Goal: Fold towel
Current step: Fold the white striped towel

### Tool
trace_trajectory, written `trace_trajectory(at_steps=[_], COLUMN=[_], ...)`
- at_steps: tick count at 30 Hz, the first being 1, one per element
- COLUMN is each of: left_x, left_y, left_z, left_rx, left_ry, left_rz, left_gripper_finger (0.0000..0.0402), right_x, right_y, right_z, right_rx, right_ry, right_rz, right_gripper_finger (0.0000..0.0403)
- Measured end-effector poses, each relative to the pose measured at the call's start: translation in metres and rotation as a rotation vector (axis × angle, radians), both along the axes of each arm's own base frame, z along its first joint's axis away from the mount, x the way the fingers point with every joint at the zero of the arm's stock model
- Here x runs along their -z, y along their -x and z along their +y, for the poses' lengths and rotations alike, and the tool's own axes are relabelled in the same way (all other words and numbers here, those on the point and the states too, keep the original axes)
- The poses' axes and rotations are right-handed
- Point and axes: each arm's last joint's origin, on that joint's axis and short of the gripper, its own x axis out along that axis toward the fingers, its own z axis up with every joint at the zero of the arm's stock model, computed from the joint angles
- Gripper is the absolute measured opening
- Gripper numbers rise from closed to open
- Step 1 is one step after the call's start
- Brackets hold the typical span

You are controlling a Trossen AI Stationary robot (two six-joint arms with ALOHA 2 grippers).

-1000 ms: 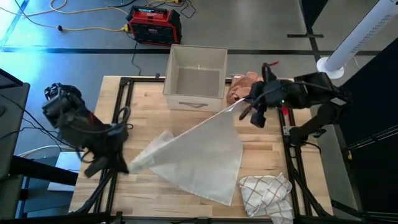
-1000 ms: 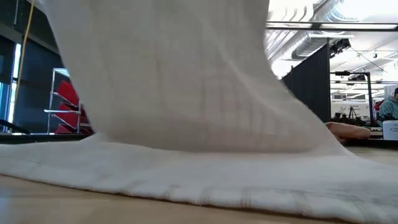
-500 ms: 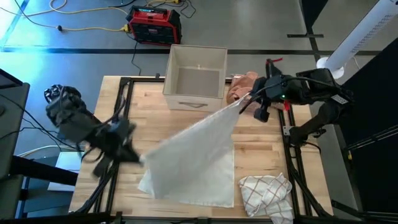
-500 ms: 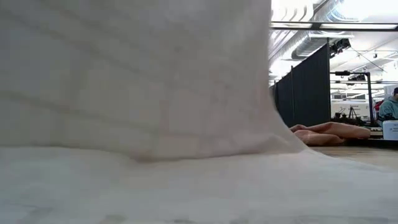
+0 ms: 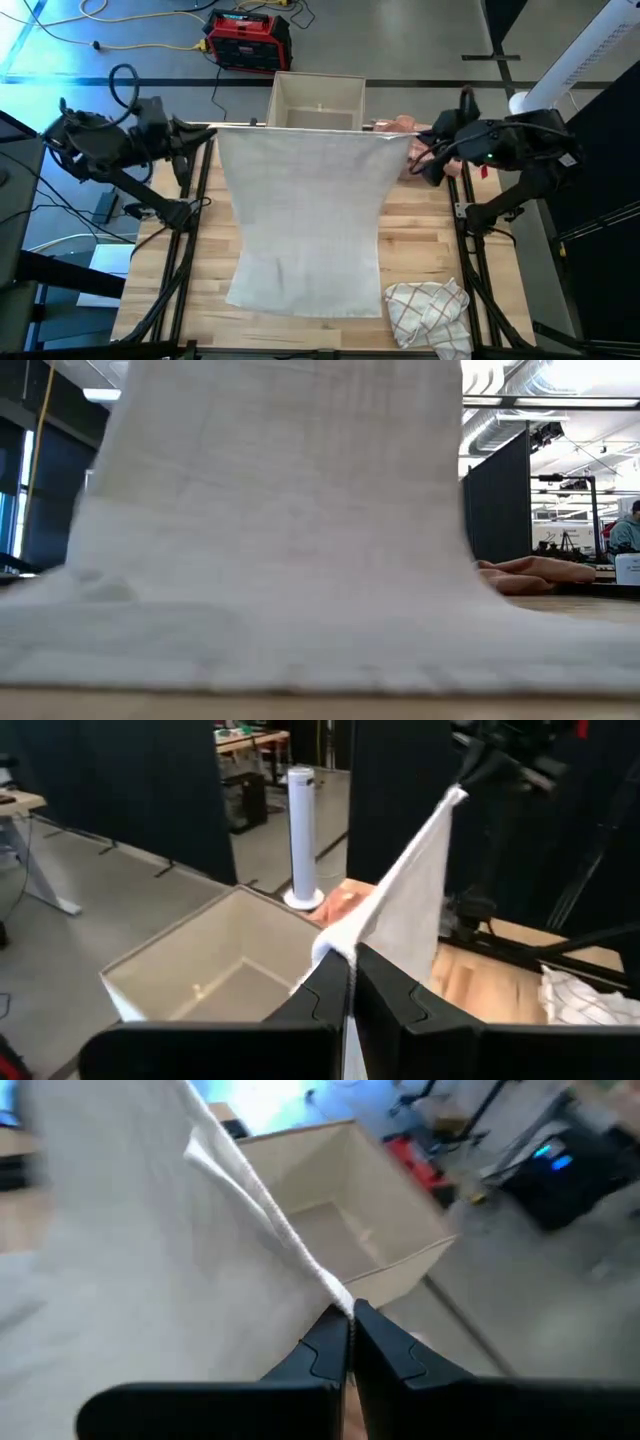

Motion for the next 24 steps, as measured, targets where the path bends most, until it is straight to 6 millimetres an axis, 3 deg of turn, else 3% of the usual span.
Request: trace_trajectory(at_steps=[5,10,16,24], left_x=[0.024,0.061,0.100,0.145], left_y=[-0.001,-0.017,-0.031,-0.039], left_z=[-0.002,-0.007,-0.015,-0.022], left_rx=[0.066,0.004,0.043,0.089], left_ry=[-0.025,-0.020,-0.027,0.051], left_rz=[0.196,0.359,0.531,0.721], left_gripper_finger=[0.0000,0.0000,0.0000,0.0000], right_x=[0.009,0.015,0.029,0.104], right_y=[-0.018,-0.030,-0.047,-0.058], right_z=[0.013,0.021,0.037,0.065], right_rx=[-0.064,-0.067,-0.163,-0.190], right_ry=[-0.030,0.025,-0.043,-0.195], right_rz=[0.046,0.079,0.148,0.416], right_gripper_finger=[0.0000,0.0000,0.0000,0.0000])
